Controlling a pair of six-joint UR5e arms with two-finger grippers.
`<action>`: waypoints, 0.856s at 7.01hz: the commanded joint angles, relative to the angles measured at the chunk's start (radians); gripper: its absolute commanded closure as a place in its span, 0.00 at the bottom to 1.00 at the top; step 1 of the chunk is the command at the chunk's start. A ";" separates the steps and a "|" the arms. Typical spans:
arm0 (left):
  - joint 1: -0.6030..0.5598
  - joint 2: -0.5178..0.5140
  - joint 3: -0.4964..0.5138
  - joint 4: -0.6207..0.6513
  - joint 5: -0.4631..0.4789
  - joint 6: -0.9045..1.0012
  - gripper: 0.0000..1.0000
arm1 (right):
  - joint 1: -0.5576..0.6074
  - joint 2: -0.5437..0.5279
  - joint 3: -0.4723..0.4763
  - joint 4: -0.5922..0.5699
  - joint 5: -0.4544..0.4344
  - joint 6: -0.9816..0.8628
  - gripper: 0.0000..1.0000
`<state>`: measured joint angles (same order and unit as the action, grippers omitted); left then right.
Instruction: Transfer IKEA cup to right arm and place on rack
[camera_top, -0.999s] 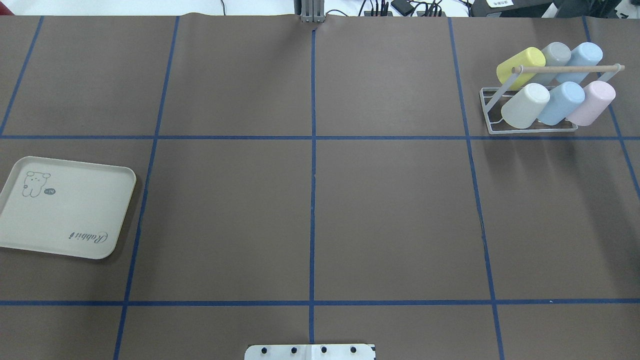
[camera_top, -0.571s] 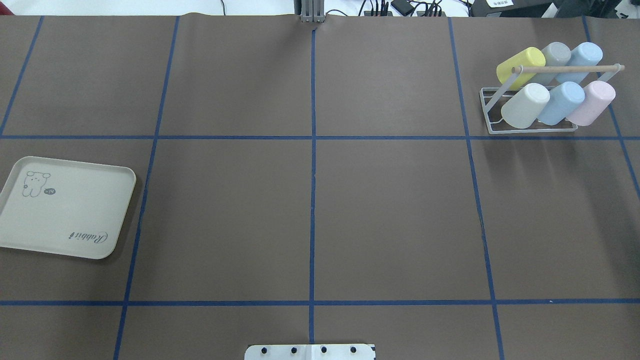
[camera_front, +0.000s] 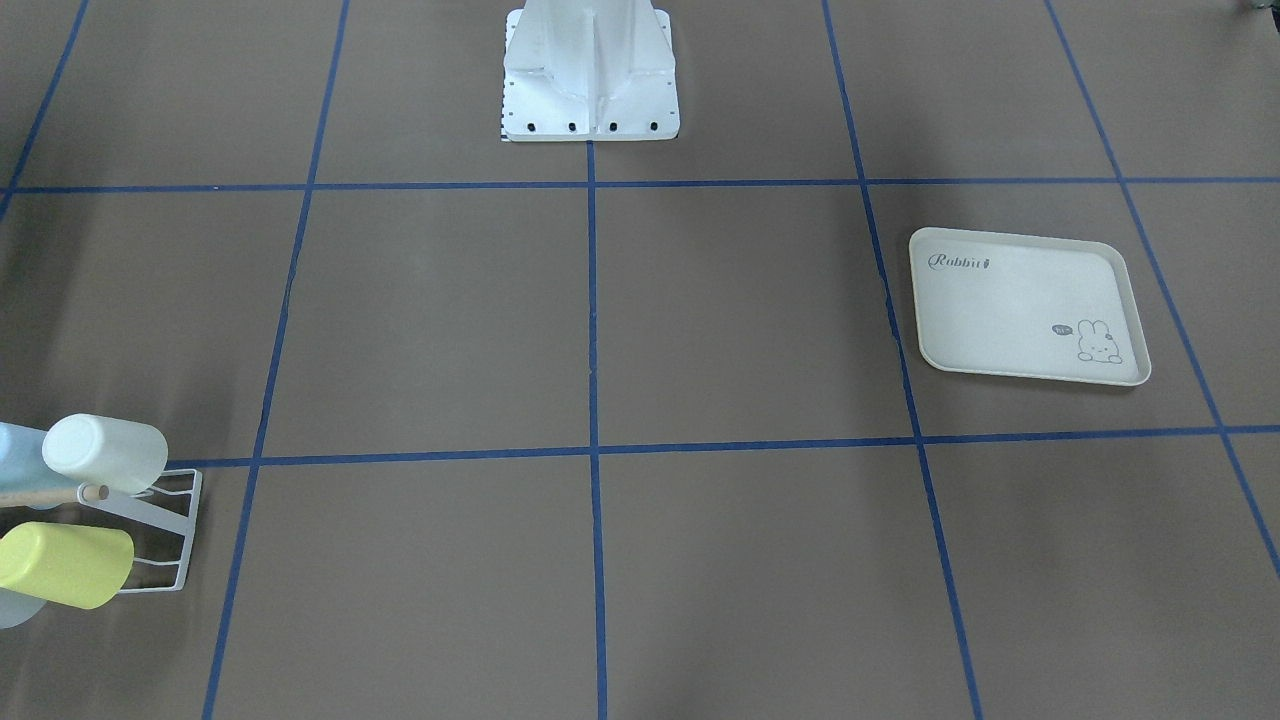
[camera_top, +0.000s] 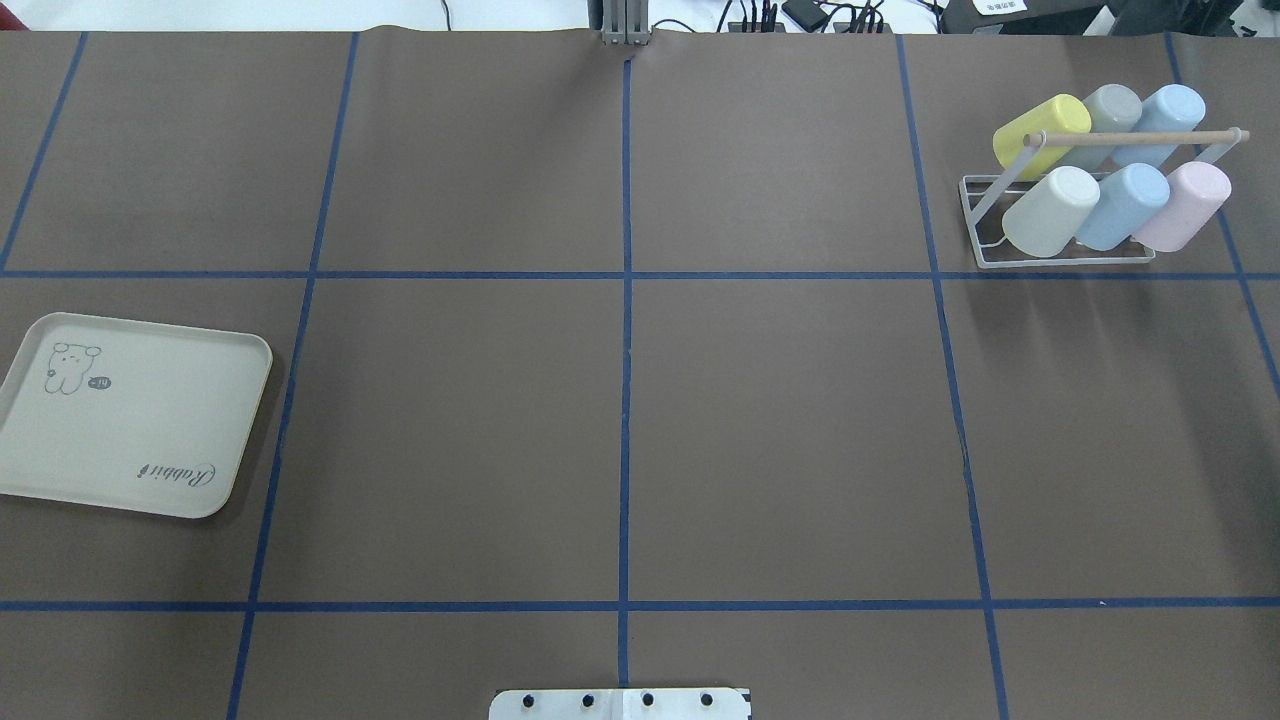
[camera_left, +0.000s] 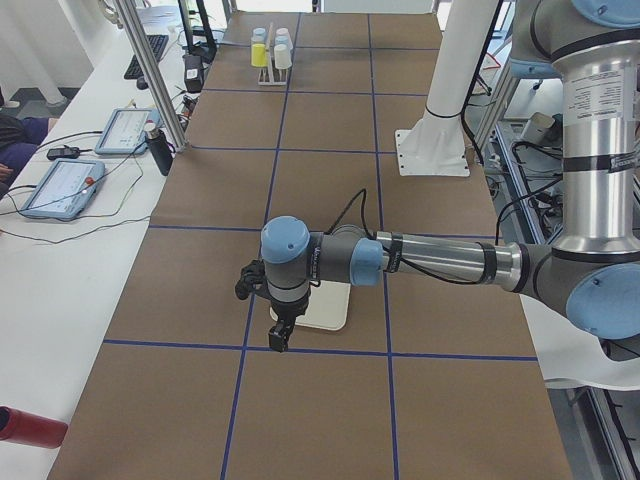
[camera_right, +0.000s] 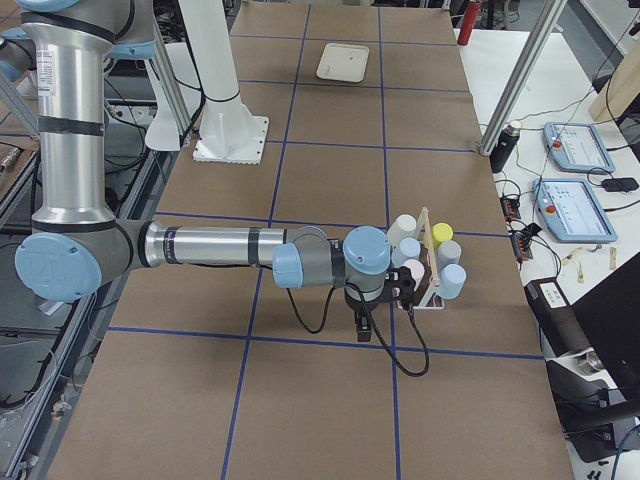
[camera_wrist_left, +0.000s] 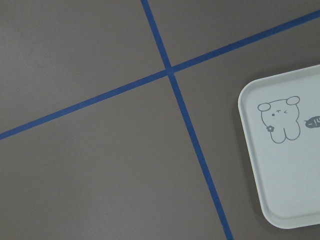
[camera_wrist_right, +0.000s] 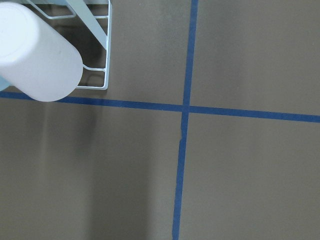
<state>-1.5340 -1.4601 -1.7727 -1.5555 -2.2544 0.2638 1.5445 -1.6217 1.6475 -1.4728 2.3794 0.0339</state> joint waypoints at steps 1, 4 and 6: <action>-0.002 0.006 -0.001 0.002 -0.022 -0.008 0.00 | 0.006 0.000 0.003 -0.004 0.006 0.001 0.00; -0.027 0.018 0.007 0.063 -0.077 -0.011 0.00 | 0.014 0.011 0.009 -0.050 0.011 0.001 0.00; -0.092 0.018 0.041 0.060 -0.079 -0.011 0.00 | 0.014 0.008 0.006 -0.052 0.011 0.001 0.00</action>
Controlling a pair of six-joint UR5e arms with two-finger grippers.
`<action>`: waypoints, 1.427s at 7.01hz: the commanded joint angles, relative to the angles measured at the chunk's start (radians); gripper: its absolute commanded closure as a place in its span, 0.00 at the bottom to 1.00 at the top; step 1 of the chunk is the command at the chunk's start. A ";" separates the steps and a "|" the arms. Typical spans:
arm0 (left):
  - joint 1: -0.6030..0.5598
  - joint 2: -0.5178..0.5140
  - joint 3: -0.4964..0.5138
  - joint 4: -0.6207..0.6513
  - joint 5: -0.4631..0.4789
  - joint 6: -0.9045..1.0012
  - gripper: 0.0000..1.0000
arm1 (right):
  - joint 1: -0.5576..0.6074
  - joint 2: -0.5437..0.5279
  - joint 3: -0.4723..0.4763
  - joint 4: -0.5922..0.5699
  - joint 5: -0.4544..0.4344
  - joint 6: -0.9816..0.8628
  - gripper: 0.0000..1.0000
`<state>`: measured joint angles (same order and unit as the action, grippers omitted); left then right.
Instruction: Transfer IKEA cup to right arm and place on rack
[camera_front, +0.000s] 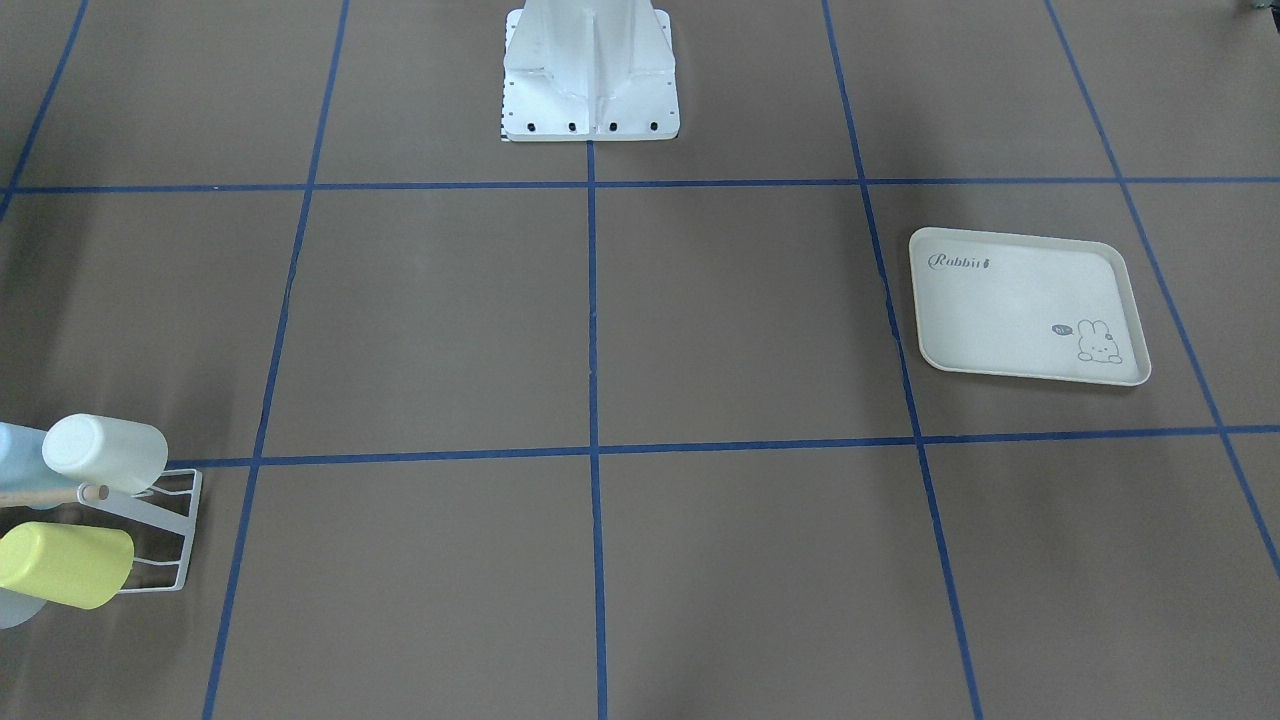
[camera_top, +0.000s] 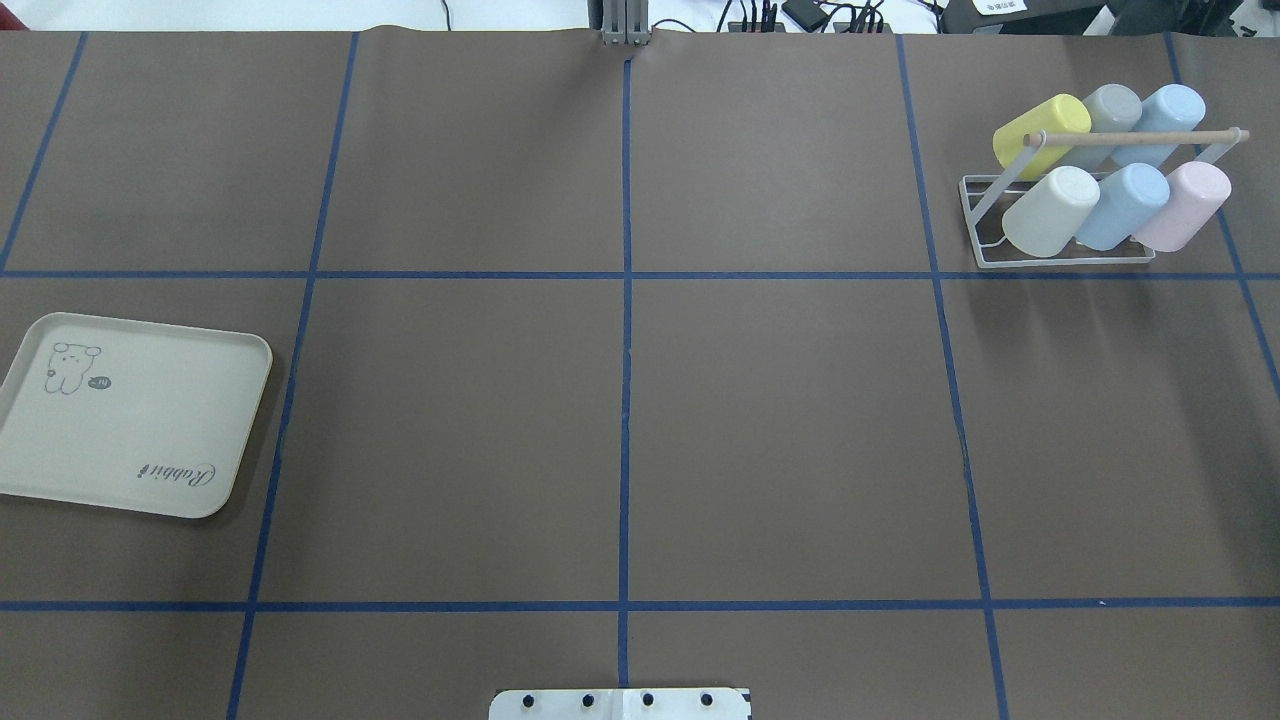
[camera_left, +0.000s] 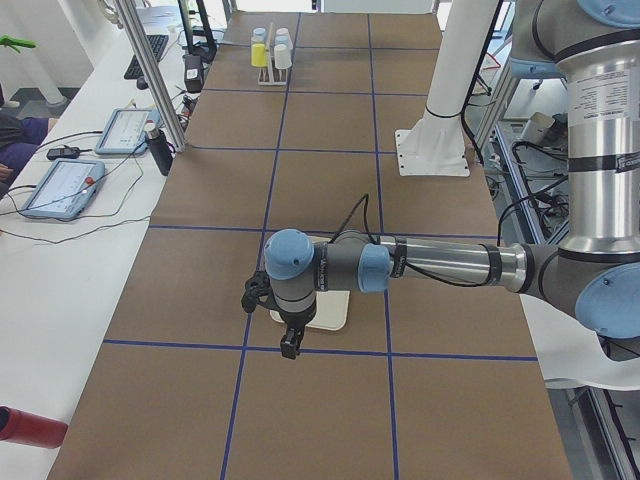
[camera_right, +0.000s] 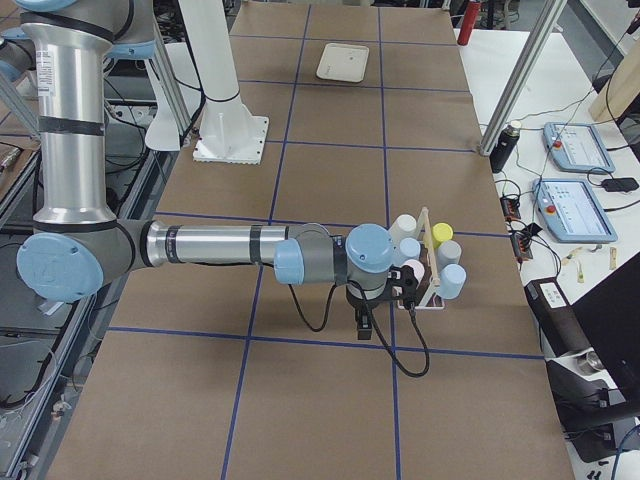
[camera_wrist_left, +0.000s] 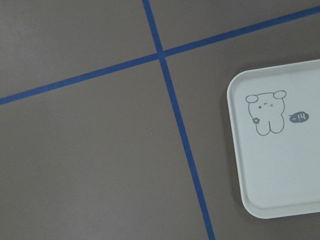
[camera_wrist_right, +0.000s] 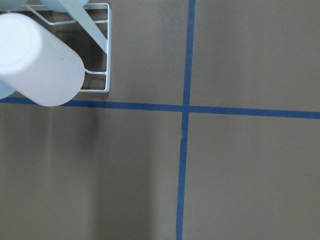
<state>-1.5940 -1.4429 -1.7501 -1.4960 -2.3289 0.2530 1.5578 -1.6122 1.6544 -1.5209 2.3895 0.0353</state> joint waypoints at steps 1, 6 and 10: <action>-0.032 0.001 0.020 0.000 -0.006 0.000 0.00 | 0.001 -0.006 -0.002 -0.004 0.000 0.000 0.00; -0.032 -0.008 0.024 -0.009 -0.010 -0.001 0.00 | 0.001 -0.011 -0.010 -0.004 0.002 -0.002 0.00; -0.030 -0.014 0.038 -0.013 -0.084 -0.009 0.00 | 0.001 -0.012 -0.011 -0.004 0.000 -0.002 0.00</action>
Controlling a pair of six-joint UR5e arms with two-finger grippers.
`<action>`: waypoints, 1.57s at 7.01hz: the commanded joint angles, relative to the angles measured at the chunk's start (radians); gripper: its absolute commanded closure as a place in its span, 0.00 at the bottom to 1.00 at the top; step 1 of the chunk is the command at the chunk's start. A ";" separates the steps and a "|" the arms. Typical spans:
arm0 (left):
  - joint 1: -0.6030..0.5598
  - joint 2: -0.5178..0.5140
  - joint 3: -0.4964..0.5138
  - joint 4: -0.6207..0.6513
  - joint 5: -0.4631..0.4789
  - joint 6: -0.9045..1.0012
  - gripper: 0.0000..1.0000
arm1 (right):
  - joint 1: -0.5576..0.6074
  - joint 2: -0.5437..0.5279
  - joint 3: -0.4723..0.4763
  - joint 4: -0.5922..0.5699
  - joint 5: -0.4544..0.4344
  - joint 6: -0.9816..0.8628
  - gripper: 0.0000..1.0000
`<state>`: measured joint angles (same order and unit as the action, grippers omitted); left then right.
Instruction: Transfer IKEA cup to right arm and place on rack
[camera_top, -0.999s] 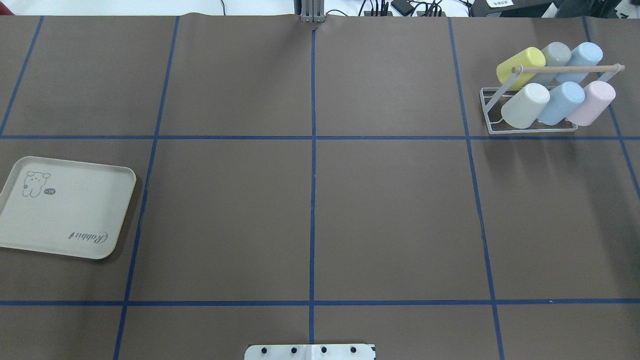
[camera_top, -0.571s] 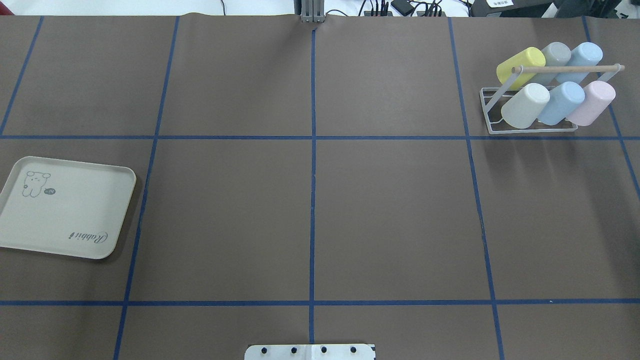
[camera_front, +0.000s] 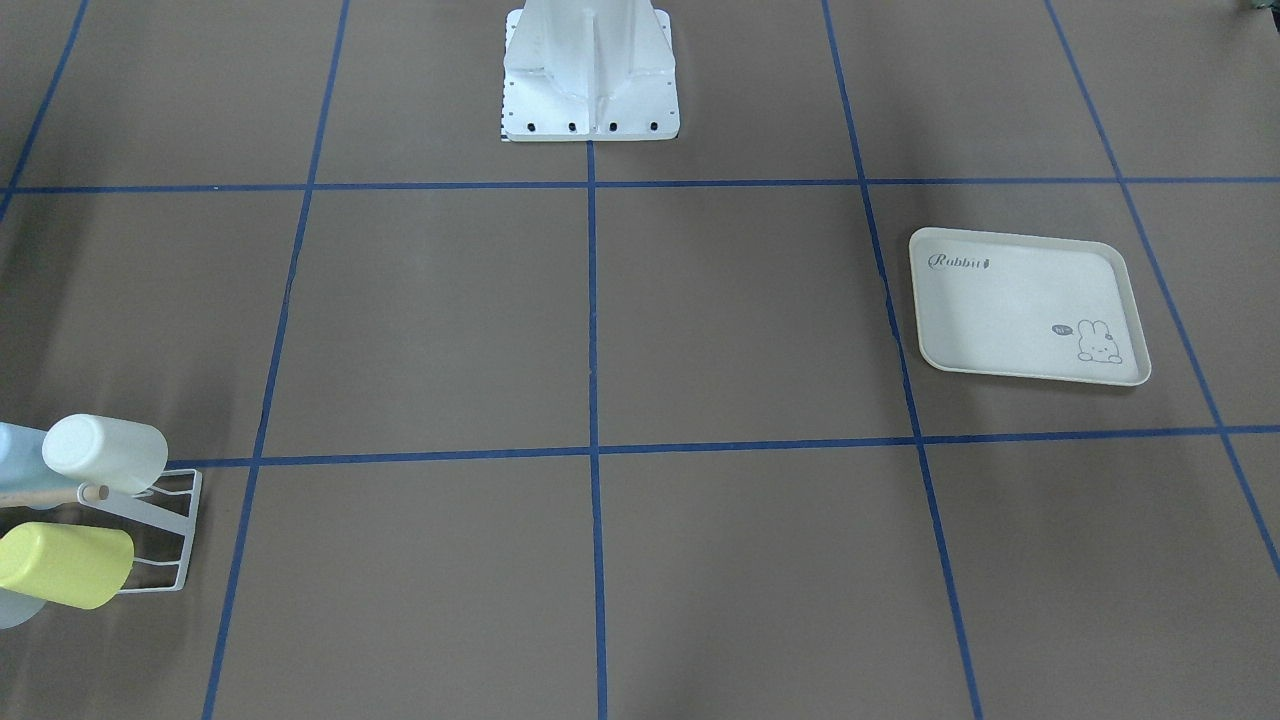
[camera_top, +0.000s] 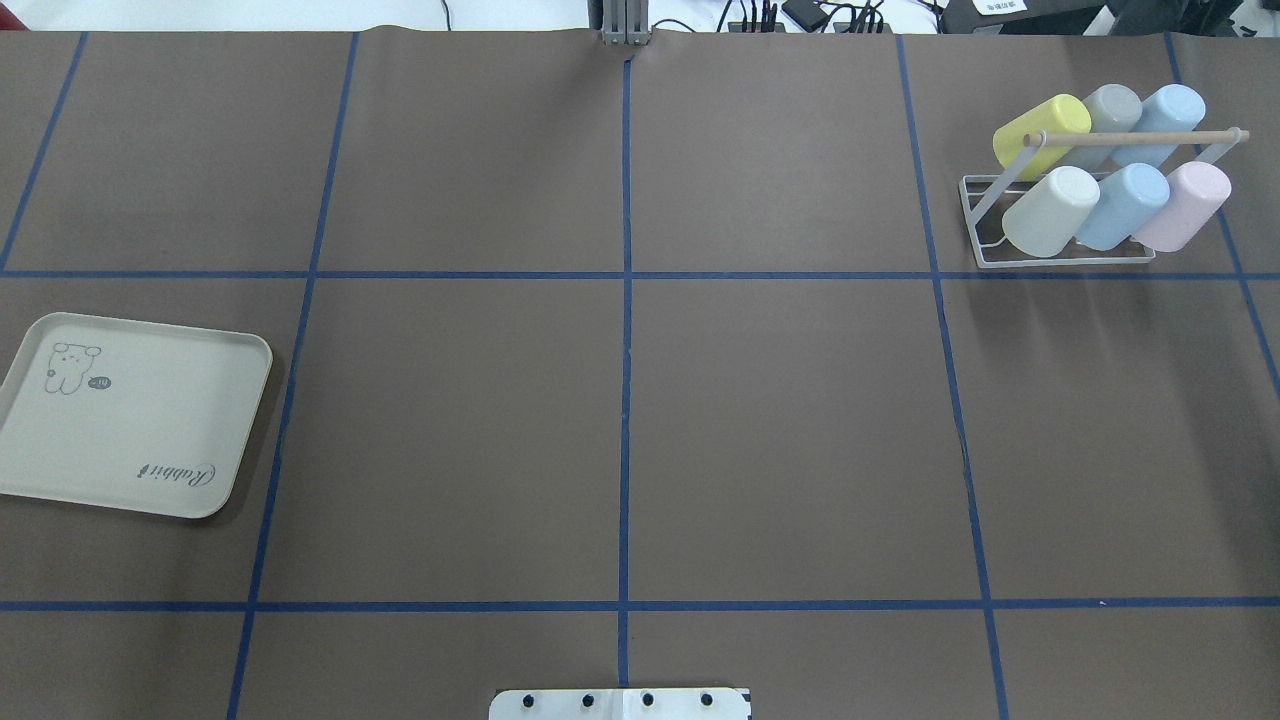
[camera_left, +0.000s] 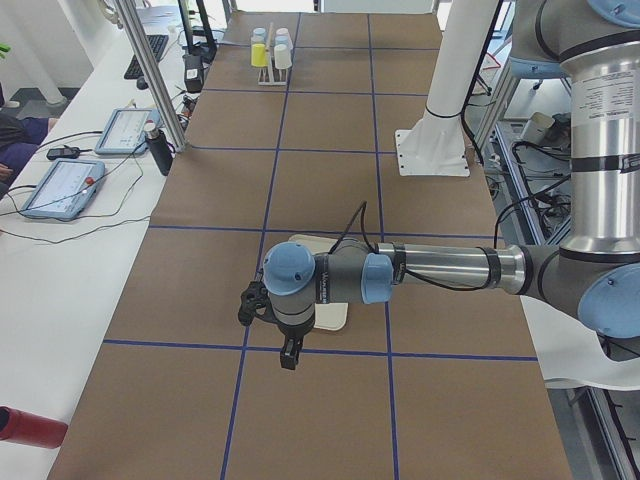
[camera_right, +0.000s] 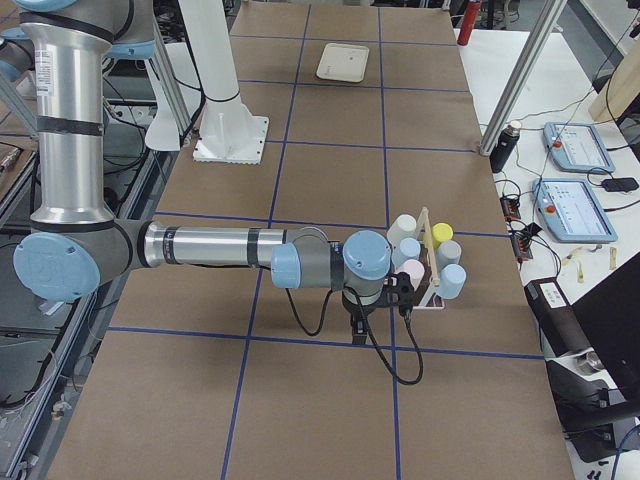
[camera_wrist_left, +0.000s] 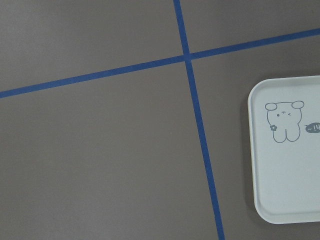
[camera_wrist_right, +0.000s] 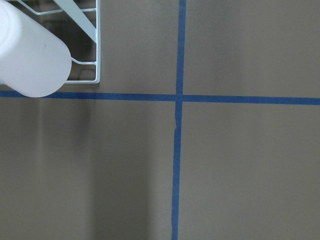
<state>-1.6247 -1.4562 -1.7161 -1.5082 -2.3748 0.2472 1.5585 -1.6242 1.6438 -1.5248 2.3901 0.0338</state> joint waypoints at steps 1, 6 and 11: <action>0.000 -0.001 0.007 -0.001 -0.040 -0.006 0.00 | 0.000 -0.002 0.001 0.000 0.001 0.000 0.00; -0.001 0.000 0.004 0.000 -0.086 -0.040 0.00 | 0.000 -0.003 -0.001 0.000 -0.002 0.000 0.00; 0.000 -0.003 -0.002 -0.015 -0.084 -0.198 0.00 | 0.000 -0.005 -0.001 0.002 -0.002 0.000 0.00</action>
